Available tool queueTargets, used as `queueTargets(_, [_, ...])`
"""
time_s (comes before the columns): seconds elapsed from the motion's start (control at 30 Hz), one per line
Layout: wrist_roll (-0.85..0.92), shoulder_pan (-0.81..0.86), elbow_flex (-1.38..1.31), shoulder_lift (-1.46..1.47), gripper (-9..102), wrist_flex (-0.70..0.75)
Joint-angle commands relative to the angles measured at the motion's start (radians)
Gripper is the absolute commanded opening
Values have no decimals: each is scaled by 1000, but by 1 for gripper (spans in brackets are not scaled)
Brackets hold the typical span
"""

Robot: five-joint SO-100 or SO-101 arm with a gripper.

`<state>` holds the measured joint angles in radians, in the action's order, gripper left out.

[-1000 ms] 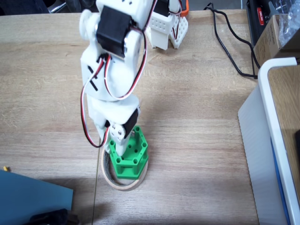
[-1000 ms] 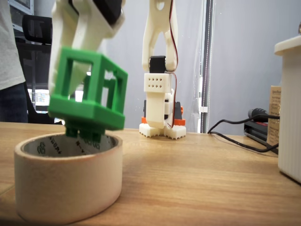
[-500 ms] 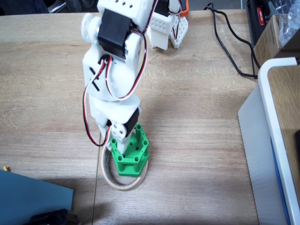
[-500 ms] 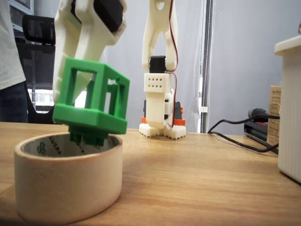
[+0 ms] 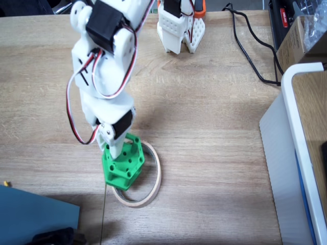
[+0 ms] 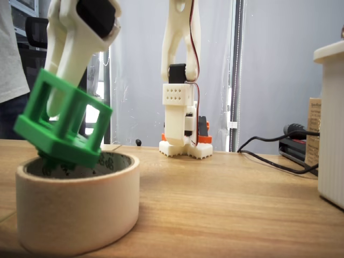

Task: Grasp a component and put it in the bin.

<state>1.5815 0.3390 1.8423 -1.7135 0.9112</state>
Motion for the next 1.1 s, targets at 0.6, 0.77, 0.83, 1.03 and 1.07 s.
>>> queueTargets(0.6, [-6, -3, -15, -40, 17, -3])
queueTargets(0.77, [-8, -67, 8, -92, 17, 2])
queueTargets(0.83, [-8, -110, 52, -115, 17, 0])
queueTargets(1.03, [-8, -216, 144, -213, 17, -2])
queueTargets(1.07, [-8, -232, 149, -225, 17, -2])
